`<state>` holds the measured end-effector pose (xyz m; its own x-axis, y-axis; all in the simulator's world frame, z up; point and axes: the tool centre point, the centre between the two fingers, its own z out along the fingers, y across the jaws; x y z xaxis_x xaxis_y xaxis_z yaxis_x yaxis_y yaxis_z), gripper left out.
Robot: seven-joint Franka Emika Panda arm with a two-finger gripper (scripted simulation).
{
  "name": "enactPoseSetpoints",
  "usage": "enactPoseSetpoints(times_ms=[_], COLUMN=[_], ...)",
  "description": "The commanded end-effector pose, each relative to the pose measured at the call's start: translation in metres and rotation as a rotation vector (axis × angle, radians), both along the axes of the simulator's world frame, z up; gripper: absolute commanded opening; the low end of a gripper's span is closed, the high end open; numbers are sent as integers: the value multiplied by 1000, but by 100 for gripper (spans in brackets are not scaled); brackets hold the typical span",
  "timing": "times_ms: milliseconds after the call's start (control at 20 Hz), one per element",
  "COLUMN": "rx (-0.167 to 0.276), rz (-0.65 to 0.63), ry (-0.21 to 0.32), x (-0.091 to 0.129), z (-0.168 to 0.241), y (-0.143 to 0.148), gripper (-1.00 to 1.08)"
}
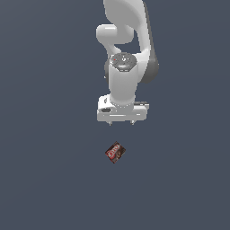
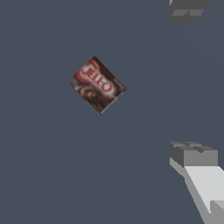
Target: Pick up the object and move it to a goal position.
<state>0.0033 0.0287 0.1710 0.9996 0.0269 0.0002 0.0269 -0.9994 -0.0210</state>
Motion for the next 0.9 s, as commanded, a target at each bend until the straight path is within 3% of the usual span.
enactPoseSetpoints(times_ms=[0,850], rx=[0,21], rz=[0,-25], ry=[0,0], x=[0,-2], z=[0,0], y=[0,14], gripper=[100,100])
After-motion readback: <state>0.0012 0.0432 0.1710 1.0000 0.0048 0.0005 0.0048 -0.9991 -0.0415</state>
